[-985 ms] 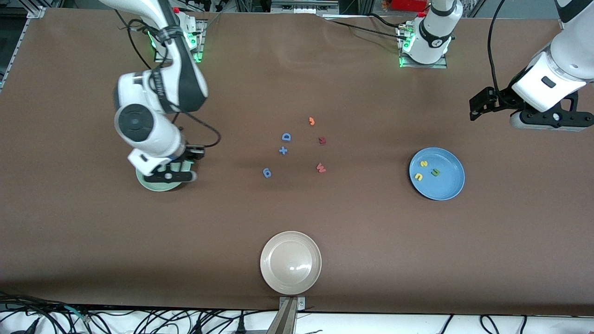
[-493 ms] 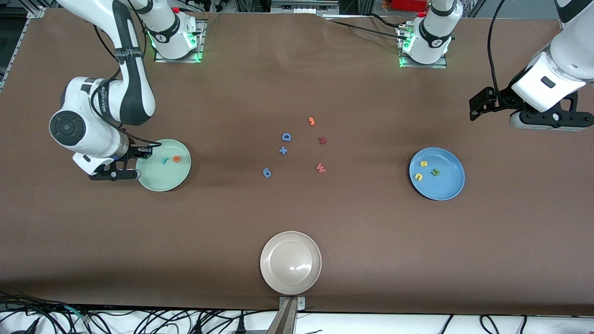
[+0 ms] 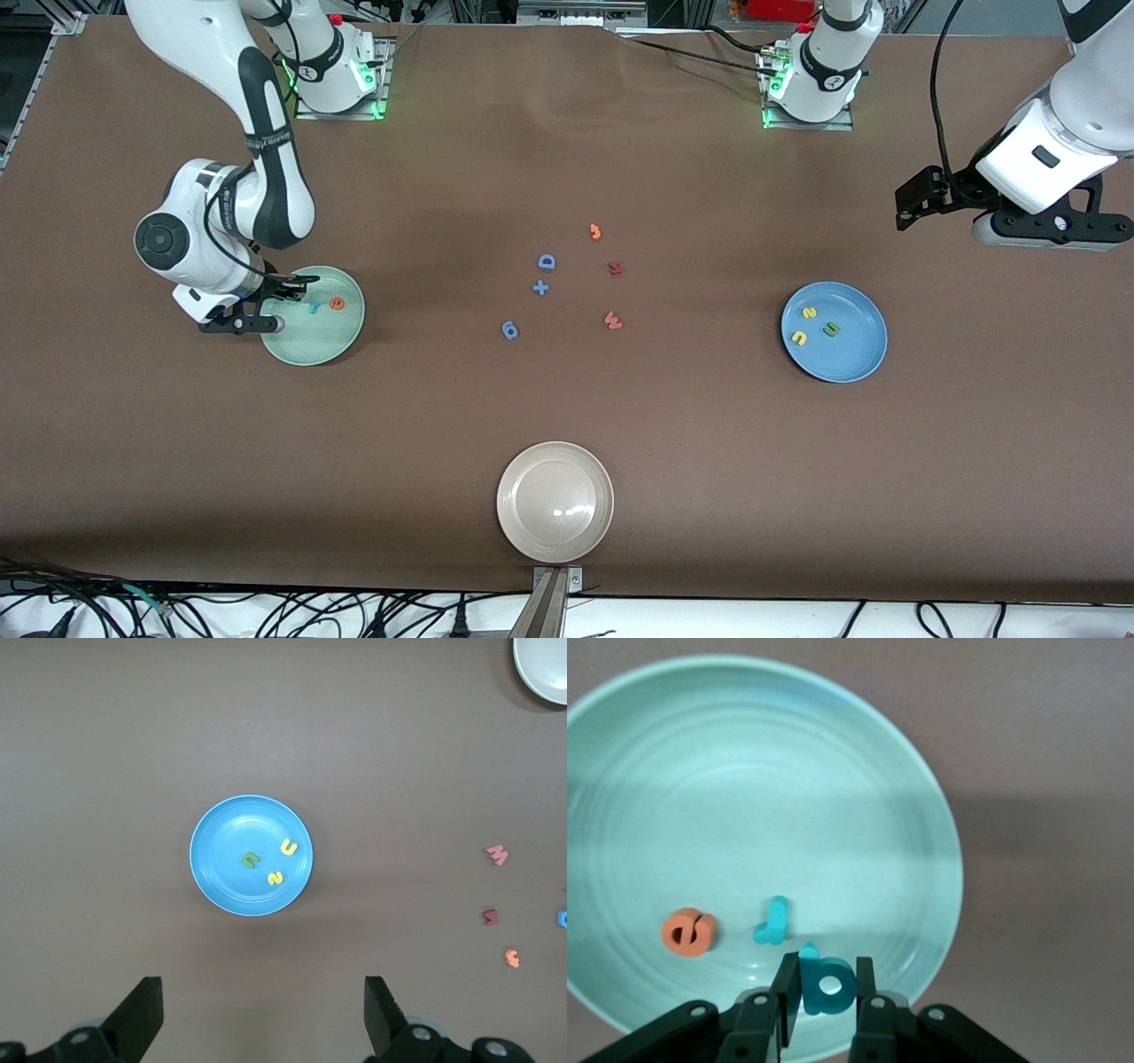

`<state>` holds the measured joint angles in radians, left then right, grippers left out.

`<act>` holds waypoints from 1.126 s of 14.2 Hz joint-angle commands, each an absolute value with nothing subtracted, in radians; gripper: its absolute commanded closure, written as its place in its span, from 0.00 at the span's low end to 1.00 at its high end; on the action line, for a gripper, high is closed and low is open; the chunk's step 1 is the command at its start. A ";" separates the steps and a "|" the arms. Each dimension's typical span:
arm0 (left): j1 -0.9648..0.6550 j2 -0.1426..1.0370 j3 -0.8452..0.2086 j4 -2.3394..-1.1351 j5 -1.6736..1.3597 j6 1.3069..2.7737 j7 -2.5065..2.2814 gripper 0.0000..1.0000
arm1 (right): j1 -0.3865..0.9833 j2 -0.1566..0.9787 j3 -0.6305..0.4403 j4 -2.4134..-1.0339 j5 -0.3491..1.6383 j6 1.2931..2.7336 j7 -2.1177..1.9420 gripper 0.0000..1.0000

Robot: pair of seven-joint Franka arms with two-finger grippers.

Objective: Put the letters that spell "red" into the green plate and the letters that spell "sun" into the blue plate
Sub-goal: 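Open the right gripper to drop the teal b onto the green plate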

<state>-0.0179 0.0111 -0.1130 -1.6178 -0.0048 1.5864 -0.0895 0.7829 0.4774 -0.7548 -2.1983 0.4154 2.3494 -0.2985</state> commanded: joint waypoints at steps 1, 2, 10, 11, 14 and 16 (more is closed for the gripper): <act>-0.031 0.026 -0.132 -1.586 0.012 1.563 -0.084 0.00 | 0.776 0.512 -0.750 -2.191 0.482 2.364 -0.359 0.75; -0.032 0.026 -0.132 -1.586 0.012 1.563 -0.084 0.00 | 0.775 0.512 -0.750 -2.191 0.482 2.364 -0.365 0.75; -0.032 0.026 -0.133 -1.586 0.012 1.563 -0.084 0.00 | 0.776 0.502 -0.753 -2.175 0.483 2.347 -0.362 0.17; -0.032 0.026 -0.132 -1.586 0.012 1.563 -0.083 0.00 | 0.776 0.485 -0.755 -2.163 0.483 2.327 -0.353 0.17; -0.032 0.026 -0.133 -1.586 0.012 1.563 -0.083 0.00 | 0.779 0.466 -0.823 -2.032 0.483 2.078 -0.348 0.17; -0.032 0.026 -0.133 -1.586 0.012 1.563 -0.083 0.00 | 0.778 0.468 -0.883 -1.923 0.482 1.897 -0.350 0.17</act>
